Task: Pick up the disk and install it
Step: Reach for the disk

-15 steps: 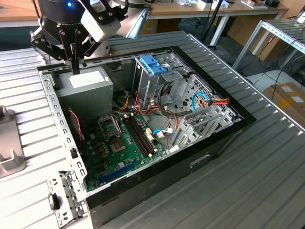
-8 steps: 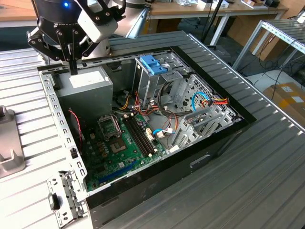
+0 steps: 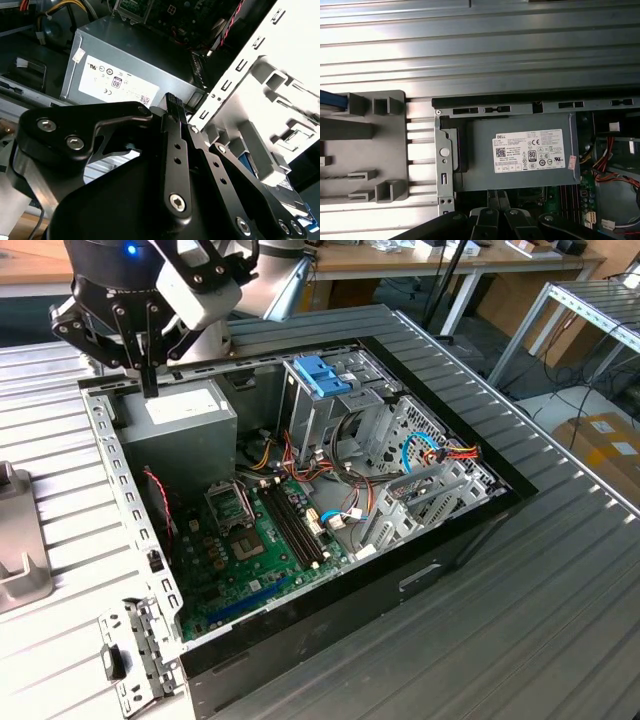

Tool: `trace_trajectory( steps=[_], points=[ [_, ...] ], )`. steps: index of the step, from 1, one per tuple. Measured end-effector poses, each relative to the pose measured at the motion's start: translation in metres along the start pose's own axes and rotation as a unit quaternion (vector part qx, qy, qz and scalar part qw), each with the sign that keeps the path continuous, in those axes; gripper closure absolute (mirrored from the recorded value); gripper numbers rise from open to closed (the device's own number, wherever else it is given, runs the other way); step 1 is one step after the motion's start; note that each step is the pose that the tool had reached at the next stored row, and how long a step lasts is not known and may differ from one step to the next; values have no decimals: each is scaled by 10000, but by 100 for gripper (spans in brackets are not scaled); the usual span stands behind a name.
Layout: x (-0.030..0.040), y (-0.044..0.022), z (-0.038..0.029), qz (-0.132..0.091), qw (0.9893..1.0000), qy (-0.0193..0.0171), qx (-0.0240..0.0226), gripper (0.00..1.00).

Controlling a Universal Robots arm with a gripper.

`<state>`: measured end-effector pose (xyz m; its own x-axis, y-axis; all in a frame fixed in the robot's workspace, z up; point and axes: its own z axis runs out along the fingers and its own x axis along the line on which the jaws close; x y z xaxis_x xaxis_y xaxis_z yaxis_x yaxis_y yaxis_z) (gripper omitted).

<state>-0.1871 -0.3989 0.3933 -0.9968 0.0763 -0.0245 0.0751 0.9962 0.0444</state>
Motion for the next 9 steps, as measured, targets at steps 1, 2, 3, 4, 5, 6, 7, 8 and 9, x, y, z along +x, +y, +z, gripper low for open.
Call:
trace_trajectory(
  steps=[1, 2, 3, 4, 5, 6, 7, 8, 9],
  points=[
    [9, -1, -1, 0, 10000, 0, 0, 90],
    [15, -1, 0, 0, 10000, 0, 0, 90],
    [22, -2, -1, 0, 10000, 0, 0, 90],
    [30, -2, -1, 0, 10000, 0, 0, 90],
    [36, -3, -1, 0, 10000, 0, 0, 90],
    [43, -3, -1, 0, 10000, 0, 0, 90],
    [50, -4, -2, 0, 10000, 0, 0, 90],
    [58, -4, -2, 0, 10000, 0, 0, 90],
    [65, -5, -2, 0, 10000, 0, 0, 90]
  ],
)
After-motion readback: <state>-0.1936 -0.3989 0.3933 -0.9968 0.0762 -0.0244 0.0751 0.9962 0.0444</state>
